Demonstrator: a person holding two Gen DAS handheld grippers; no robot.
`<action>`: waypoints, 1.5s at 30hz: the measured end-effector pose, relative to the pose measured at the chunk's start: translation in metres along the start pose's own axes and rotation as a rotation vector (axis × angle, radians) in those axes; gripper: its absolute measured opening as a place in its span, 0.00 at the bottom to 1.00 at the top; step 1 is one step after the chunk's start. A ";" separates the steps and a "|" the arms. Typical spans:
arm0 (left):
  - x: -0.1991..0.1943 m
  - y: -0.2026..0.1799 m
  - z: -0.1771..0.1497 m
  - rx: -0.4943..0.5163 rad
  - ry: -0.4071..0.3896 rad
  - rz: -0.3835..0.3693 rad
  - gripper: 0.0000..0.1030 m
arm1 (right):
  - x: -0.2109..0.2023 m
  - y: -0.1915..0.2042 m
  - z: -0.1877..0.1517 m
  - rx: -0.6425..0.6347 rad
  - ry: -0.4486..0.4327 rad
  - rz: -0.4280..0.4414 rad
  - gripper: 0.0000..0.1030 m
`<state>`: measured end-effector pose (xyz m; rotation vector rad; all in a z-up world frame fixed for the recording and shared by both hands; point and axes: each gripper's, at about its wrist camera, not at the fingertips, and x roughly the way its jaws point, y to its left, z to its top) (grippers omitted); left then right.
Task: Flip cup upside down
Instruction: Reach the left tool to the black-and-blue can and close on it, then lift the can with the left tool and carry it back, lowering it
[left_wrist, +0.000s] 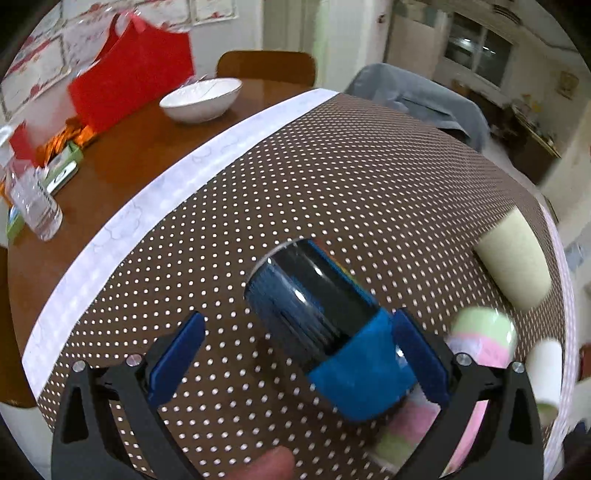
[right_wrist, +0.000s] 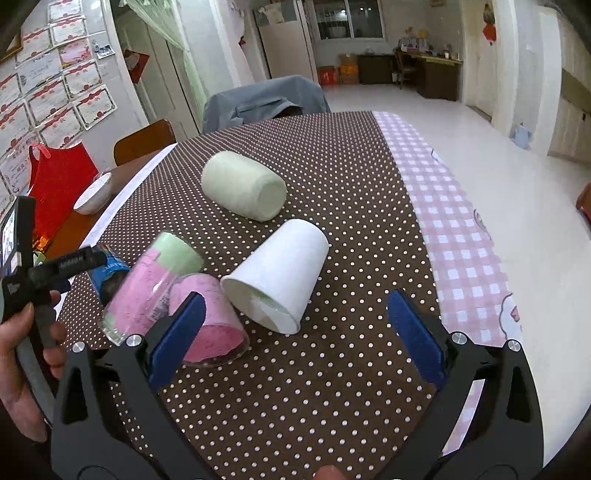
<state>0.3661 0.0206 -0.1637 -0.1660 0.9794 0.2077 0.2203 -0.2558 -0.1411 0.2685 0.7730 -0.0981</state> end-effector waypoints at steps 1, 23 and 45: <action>0.005 0.001 0.002 -0.007 0.008 -0.003 0.96 | 0.003 -0.001 0.000 -0.001 0.006 0.003 0.94; 0.049 0.000 0.000 0.099 0.147 -0.088 0.96 | 0.016 -0.021 -0.004 0.051 0.032 0.018 0.94; 0.013 0.027 -0.023 0.288 0.104 -0.154 0.70 | -0.027 -0.019 -0.023 0.071 -0.010 0.013 0.94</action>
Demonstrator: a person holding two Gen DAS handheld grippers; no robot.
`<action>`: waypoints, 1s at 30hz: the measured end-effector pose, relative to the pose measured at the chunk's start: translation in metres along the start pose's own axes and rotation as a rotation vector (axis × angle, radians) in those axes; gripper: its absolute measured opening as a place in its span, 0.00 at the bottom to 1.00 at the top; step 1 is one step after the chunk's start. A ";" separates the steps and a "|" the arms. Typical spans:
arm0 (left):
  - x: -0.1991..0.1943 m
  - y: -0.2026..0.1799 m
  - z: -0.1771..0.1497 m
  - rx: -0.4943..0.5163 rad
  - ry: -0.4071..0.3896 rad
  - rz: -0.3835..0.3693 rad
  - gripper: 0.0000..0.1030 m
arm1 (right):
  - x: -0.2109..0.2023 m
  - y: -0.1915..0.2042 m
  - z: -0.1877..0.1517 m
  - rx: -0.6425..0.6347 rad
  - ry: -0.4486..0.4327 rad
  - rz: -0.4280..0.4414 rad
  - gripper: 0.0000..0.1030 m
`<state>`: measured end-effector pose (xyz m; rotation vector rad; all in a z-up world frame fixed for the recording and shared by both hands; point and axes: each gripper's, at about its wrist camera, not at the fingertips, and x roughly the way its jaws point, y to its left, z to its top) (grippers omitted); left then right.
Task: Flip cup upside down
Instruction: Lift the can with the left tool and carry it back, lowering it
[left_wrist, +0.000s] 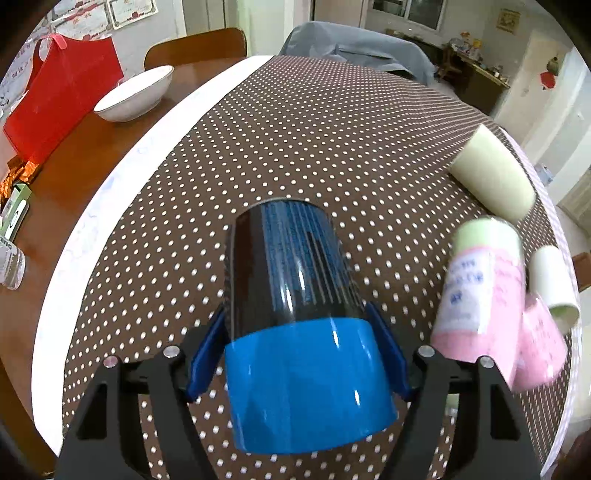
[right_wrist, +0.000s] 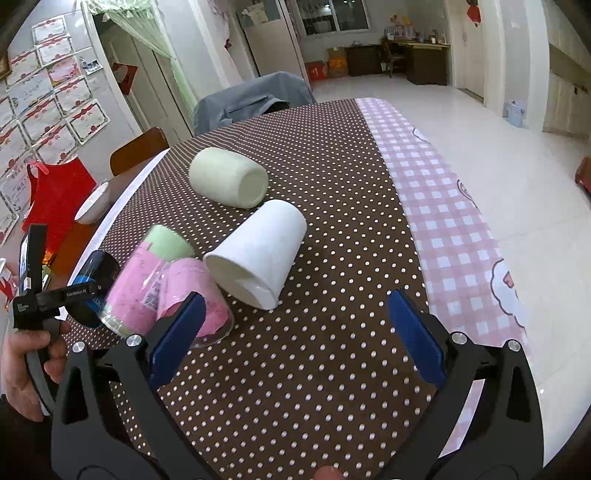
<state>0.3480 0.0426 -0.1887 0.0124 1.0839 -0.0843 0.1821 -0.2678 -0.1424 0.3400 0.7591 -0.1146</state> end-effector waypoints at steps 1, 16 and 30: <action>-0.003 -0.001 -0.003 0.009 -0.003 -0.005 0.70 | -0.005 0.003 -0.002 -0.003 -0.004 0.002 0.94; 0.011 0.026 -0.022 -0.028 0.077 0.009 0.71 | -0.046 0.019 -0.026 -0.031 -0.045 0.002 0.94; -0.018 0.023 -0.067 0.049 0.018 -0.074 0.63 | -0.070 0.022 -0.046 -0.041 -0.068 0.007 0.94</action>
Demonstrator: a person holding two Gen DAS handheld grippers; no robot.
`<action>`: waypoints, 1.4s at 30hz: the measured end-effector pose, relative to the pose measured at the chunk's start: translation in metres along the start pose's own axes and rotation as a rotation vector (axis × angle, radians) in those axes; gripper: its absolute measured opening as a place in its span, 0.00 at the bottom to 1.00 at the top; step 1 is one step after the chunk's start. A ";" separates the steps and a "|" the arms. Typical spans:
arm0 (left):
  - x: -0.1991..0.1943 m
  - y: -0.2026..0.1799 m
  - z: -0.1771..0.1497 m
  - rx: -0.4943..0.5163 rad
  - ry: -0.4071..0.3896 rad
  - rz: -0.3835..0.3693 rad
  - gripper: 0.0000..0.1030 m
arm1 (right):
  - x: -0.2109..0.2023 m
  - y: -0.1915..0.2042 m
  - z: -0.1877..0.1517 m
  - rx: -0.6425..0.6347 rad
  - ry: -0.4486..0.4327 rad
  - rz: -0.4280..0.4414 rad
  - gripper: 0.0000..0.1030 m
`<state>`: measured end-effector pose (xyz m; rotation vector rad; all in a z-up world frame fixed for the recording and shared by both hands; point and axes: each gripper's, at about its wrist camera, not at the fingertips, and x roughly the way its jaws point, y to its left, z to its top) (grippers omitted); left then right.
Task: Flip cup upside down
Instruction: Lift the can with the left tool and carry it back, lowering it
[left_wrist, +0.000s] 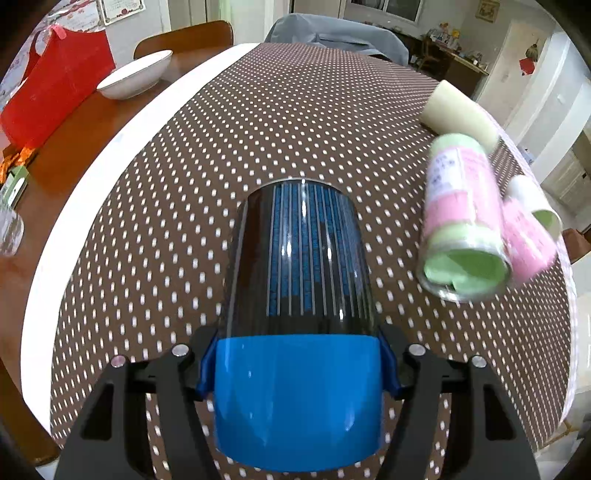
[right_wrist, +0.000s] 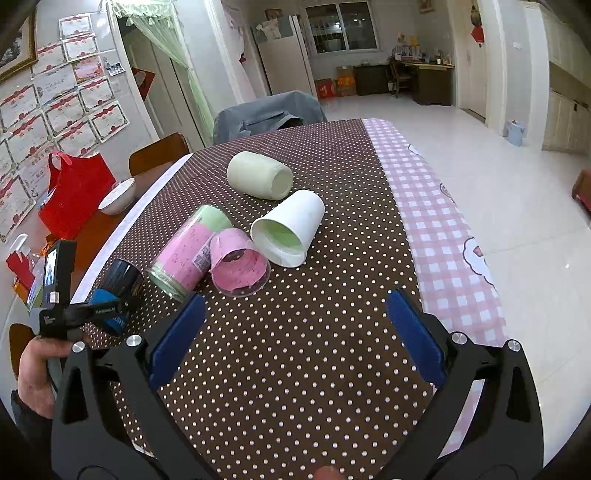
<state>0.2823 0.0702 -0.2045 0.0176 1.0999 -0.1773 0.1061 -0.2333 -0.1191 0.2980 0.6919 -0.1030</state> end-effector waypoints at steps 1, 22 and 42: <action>-0.003 0.000 -0.005 0.003 -0.005 -0.001 0.63 | -0.002 0.000 -0.003 0.000 0.001 0.001 0.94; -0.078 -0.118 -0.109 0.252 -0.128 -0.165 0.63 | -0.072 -0.017 -0.031 0.038 -0.116 -0.019 0.94; -0.075 -0.149 -0.095 0.300 -0.185 -0.096 0.71 | -0.070 -0.020 -0.034 0.073 -0.102 0.014 0.94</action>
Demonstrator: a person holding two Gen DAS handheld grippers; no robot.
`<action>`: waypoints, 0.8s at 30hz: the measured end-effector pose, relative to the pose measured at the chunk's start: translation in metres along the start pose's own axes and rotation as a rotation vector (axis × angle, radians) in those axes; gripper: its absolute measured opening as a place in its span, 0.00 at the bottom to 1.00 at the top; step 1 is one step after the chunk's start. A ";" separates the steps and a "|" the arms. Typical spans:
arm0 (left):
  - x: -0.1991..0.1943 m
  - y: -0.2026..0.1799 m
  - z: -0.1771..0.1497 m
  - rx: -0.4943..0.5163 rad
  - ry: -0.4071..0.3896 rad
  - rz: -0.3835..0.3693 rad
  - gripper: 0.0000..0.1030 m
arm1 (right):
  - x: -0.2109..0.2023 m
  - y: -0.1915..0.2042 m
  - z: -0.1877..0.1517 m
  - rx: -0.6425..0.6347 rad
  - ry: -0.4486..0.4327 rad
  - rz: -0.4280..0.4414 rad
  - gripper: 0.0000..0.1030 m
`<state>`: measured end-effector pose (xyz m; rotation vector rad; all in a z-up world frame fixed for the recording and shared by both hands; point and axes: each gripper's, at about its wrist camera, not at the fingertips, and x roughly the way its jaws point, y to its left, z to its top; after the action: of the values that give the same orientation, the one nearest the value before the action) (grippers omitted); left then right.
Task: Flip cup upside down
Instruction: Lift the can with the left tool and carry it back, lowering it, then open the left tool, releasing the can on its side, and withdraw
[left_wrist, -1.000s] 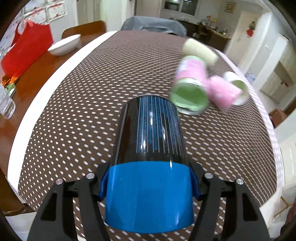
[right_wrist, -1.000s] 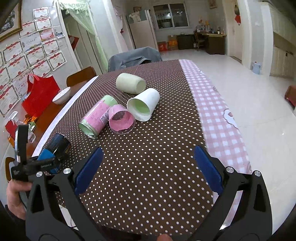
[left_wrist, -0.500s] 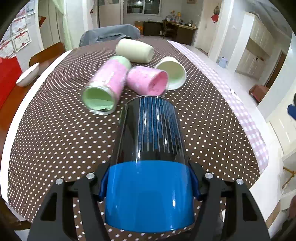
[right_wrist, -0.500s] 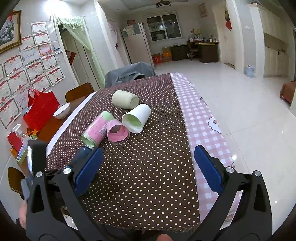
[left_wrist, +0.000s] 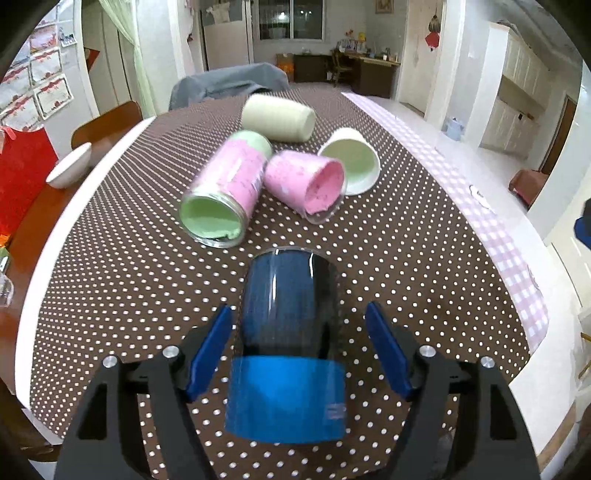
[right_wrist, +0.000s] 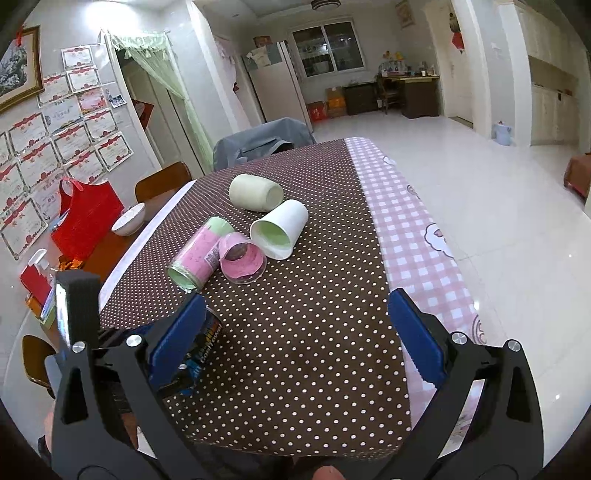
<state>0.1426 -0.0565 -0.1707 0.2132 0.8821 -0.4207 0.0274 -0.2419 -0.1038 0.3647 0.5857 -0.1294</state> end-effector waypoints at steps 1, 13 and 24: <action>-0.005 0.002 0.000 -0.003 -0.010 0.003 0.71 | 0.000 0.001 0.000 -0.001 0.001 0.004 0.94; -0.094 0.028 -0.007 -0.068 -0.175 0.089 0.72 | -0.004 0.023 0.003 -0.020 0.001 0.045 0.94; -0.143 0.045 -0.007 -0.112 -0.291 0.142 0.72 | -0.004 0.055 0.006 -0.060 0.008 0.105 0.94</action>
<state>0.0773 0.0248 -0.0633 0.1063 0.5979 -0.2609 0.0394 -0.1929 -0.0809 0.3370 0.5761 -0.0094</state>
